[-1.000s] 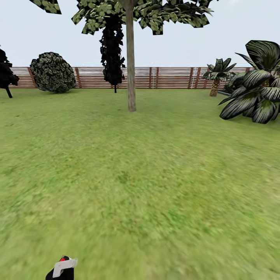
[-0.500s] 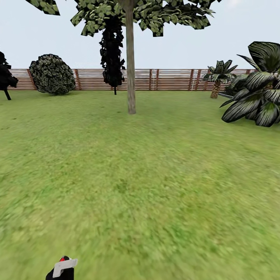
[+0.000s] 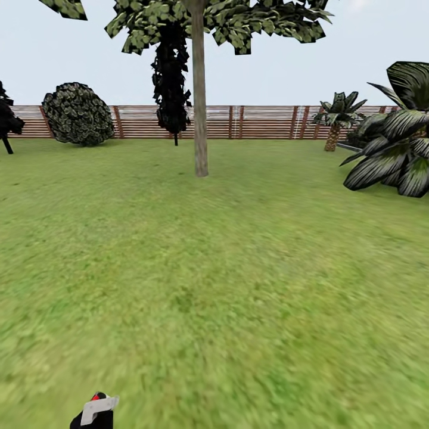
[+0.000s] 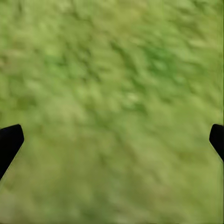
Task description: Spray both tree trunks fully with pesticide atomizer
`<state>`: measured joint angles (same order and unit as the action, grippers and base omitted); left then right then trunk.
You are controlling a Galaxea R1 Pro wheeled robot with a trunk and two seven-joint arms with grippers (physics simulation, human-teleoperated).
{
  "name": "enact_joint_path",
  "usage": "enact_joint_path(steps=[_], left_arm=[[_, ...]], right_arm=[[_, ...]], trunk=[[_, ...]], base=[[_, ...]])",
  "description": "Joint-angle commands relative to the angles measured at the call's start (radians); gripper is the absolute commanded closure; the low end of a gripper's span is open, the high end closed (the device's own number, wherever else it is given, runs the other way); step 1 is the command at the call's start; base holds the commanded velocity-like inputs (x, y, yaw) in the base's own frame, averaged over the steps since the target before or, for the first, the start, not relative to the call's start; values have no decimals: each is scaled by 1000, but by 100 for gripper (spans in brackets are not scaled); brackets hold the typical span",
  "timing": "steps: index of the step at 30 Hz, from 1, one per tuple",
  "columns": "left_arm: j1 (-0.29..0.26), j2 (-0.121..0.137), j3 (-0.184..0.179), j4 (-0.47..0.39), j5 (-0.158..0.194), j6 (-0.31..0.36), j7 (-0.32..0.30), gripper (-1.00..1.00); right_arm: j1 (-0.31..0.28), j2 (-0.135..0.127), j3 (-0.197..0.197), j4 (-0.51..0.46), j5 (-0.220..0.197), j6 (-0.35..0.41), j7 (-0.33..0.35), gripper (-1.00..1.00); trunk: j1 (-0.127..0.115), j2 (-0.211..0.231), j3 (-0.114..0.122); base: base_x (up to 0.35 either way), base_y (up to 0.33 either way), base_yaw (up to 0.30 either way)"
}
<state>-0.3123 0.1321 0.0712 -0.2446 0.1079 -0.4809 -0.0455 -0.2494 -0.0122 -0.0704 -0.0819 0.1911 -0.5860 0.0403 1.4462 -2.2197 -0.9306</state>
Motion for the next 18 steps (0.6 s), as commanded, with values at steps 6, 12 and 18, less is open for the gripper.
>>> enact_joint_path(steps=[6,12,18], left_arm=[[-1,0,1,1,9,-3,-5,100],[-1,0,1,1,9,-4,-5,100],[-1,0,1,1,9,-4,-5,100]], right_arm=[[-1,0,-8,1,5,-3,4,-100],[-1,0,-8,1,6,-3,4,-100],[-1,0,-8,1,6,-3,4,-100]], trunk=[[0,0,-1],[0,0,-1],[0,0,-1]], base=[[339,0,0],[339,0,0],[339,0,0]])
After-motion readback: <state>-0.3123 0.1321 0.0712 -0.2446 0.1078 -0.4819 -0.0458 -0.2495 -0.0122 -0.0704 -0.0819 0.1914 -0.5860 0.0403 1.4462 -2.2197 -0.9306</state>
